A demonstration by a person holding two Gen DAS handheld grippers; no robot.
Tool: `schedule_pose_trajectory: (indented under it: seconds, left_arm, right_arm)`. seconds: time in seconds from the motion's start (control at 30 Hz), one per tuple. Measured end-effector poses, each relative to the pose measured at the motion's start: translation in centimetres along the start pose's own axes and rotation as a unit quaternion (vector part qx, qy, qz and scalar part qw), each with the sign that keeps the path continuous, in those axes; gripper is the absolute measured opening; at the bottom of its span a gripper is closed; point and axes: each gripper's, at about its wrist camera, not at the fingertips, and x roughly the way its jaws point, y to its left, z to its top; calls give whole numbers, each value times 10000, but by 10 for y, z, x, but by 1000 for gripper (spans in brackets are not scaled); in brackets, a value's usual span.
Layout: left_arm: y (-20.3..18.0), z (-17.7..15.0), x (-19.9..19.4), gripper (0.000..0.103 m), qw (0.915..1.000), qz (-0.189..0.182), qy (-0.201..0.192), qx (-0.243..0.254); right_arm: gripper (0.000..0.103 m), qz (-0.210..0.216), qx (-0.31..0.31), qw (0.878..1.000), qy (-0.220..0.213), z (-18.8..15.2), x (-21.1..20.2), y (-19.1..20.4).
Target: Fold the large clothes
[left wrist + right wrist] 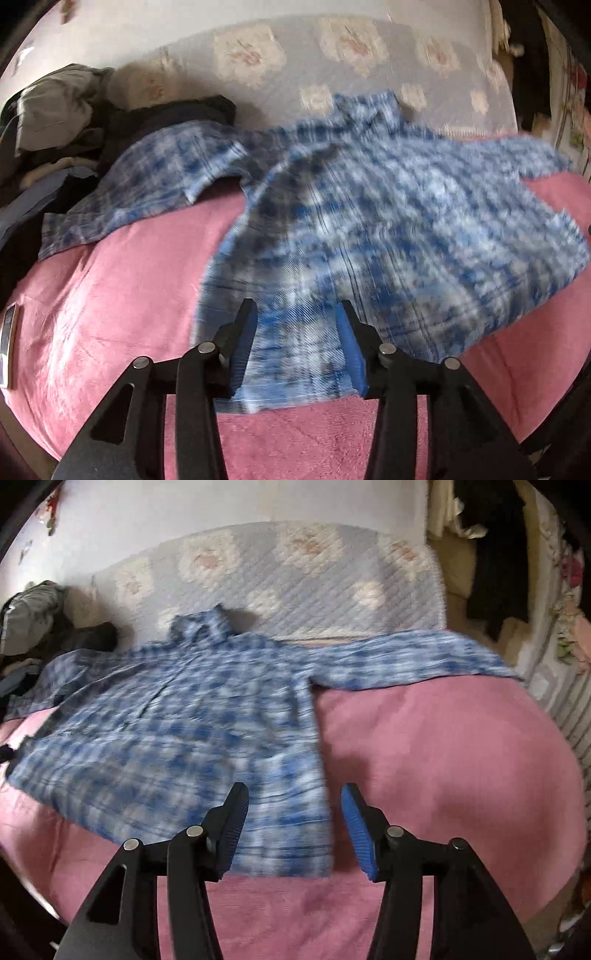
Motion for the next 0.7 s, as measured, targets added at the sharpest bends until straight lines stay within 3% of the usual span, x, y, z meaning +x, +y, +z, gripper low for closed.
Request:
schedule_pose_trajectory:
  seconds: [0.1,0.17,0.23,0.33,0.57,0.7]
  left_arm:
    - [-12,-6,9,44,9993,-76,213,290]
    - [-16,-14,14,44,9987,-89,341,380]
    - [-19,-22,21,44,9975,-131,547,440]
    - [-23,-28,17,45,9972,-52,483,574]
    - [-14,-36,2,55,9979,-126,295,568]
    - [-24,-35,1,67,9970,-205,261,692]
  right_arm:
    - [55,368,-153,9973,611,-11,18,18]
    - [55,508,-346,9949,796,-20,24,30]
    - [55,425,-699,9924,923,-28,30,43]
    - [55,349,-796,9902,1097,-37,37,44]
    - [55,484,-604,9932,875,-41,23,34]
    - [55,355,-1220,9905,516,-44,17,57]
